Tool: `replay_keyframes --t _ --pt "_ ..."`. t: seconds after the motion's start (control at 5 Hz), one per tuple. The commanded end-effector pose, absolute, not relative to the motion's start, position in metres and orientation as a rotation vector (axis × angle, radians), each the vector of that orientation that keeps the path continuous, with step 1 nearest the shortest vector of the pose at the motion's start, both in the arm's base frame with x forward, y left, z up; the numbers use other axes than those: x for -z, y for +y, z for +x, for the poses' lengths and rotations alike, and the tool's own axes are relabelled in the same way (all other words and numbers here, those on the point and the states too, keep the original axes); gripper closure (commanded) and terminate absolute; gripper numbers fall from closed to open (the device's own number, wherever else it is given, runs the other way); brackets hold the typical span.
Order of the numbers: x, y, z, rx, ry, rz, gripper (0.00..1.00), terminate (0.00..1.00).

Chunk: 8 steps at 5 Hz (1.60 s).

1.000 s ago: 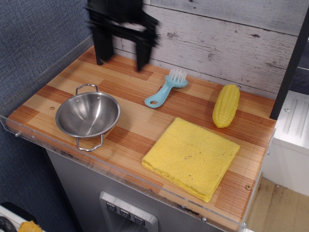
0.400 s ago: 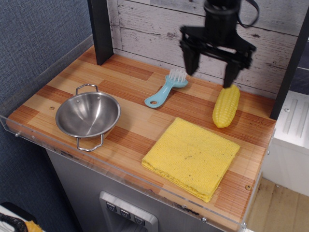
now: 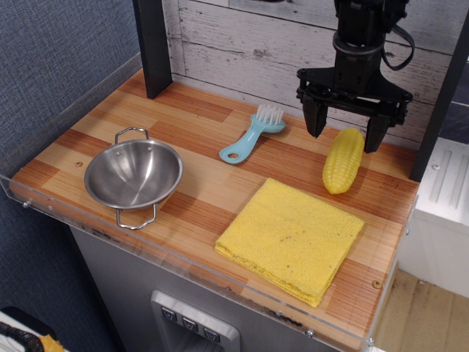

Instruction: Put the corn inside the pan

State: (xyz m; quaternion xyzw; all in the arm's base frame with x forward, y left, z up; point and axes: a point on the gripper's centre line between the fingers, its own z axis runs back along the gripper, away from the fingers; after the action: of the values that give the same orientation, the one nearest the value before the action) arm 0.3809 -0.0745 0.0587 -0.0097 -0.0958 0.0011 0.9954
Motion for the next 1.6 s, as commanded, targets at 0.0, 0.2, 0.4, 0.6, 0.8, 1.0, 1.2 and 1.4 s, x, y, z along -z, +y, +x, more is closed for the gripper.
replay_keyframes --t 0.0,0.2,0.4,0.6,0.8,1.0,1.2,1.4 --pt "-0.047 -0.080 0.386 -0.015 -0.181 -0.013 0.00 0.00" --pt "-0.033 -0.090 0.384 -0.018 -0.159 0.004 0.00 0.00" --pt "-0.023 -0.100 0.382 -0.022 -0.145 0.022 1.00 0.00" --pt "-0.028 -0.103 0.381 -0.025 -0.122 0.014 1.00 0.00" --pt "-0.053 -0.109 0.380 0.044 -0.195 -0.059 1.00 0.00" --pt "-0.103 -0.095 0.373 0.142 -0.298 -0.043 1.00 0.00" --pt "-0.144 -0.055 0.342 0.205 -0.314 0.062 1.00 0.00" --pt "-0.142 -0.006 0.306 0.171 -0.249 0.062 1.00 0.00"
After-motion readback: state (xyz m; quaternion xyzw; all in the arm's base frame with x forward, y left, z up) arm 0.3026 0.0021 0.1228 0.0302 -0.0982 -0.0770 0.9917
